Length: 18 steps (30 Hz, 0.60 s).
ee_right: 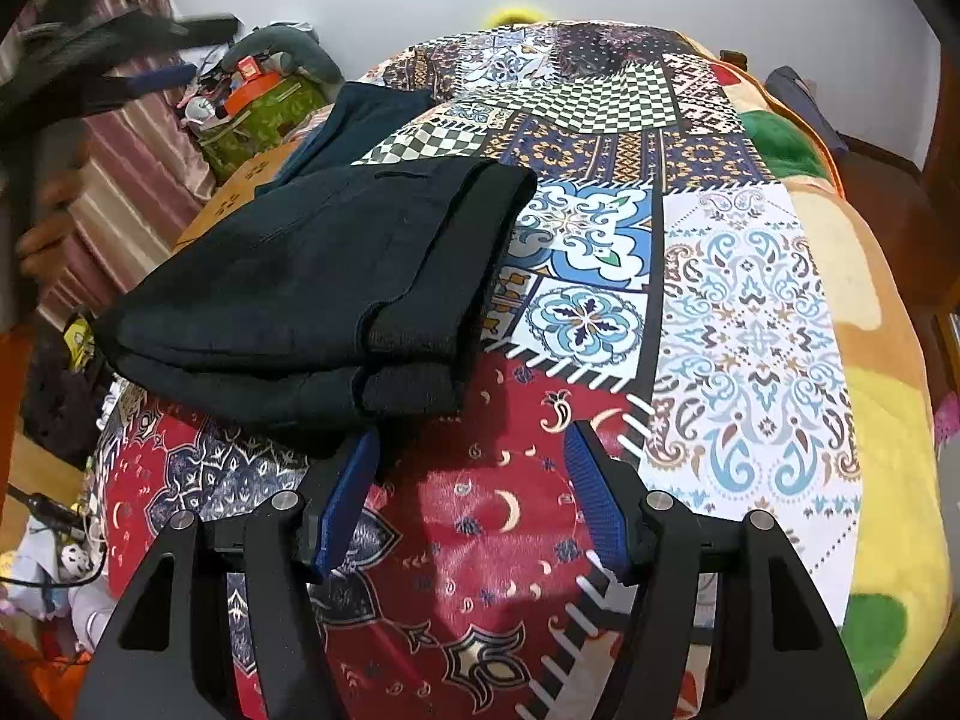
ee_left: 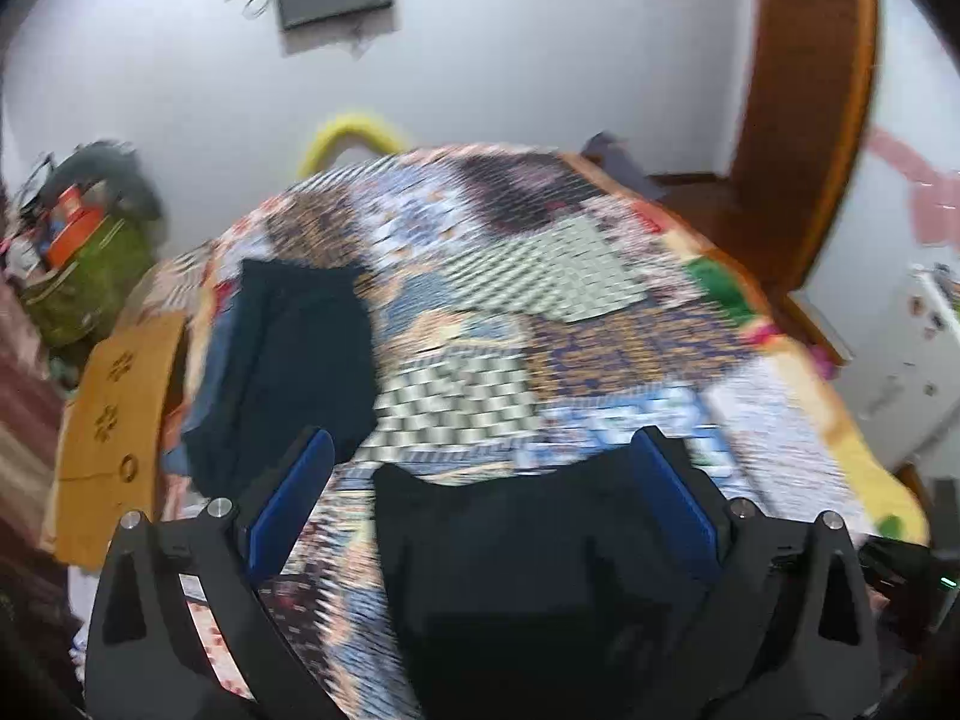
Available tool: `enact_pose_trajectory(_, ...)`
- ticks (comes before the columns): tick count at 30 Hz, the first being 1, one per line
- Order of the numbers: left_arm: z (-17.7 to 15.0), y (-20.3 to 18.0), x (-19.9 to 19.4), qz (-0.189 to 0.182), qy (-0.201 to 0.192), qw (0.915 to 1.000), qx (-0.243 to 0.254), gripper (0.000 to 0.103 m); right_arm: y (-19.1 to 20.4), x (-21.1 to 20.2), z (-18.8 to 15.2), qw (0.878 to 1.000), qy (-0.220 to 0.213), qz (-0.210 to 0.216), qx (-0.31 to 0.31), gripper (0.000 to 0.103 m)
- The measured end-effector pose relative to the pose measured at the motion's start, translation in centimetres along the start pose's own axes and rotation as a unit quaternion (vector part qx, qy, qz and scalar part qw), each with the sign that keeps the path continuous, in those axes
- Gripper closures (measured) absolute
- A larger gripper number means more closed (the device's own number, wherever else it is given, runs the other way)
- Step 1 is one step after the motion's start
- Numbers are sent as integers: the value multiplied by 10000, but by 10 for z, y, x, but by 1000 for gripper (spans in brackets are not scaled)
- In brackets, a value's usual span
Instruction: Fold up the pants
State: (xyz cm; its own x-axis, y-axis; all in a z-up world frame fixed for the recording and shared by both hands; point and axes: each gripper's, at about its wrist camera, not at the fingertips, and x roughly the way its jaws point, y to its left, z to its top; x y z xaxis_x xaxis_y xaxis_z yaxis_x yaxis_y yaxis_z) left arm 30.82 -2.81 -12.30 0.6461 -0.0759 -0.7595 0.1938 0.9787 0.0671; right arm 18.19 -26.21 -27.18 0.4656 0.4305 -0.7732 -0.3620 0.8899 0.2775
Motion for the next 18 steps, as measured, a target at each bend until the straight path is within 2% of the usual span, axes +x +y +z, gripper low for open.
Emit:
enact_pose_trajectory(4, 6, 27, 57, 350, 620, 9974, -61, 3, -2, -5, -3, 10000, -32, -31, 84, 43)
enact_pose_trajectory(8, -7, 39, 107, 537, 1135, 9921, -3, 3, -3, -11, -6, 9999, -57, -92, 127, 42)
enact_pose_trajectory(11, -24, 40, 145, 718, 1652, 9833, 252, 3, -5, -15, -6, 9997, -69, -153, 154, 42)
enact_pose_trajectory(12, -35, 40, 159, 869, 1852, 9778, 456, 3, -6, -16, -6, 9997, -78, -163, 154, 42)
enact_pose_trajectory(13, -44, 38, 163, 903, 1911, 9756, 602, 2, -6, -18, -6, 9997, -95, -179, 152, 42)
enact_pose_trajectory(15, -57, 39, 159, 851, 1732, 9784, 738, 1, -6, -22, -5, 9996, -133, -212, 135, 42)
enact_pose_trajectory(18, -69, 49, 143, 885, 1725, 9788, 659, 1, -7, -28, -5, 9994, -199, -280, 83, 42)
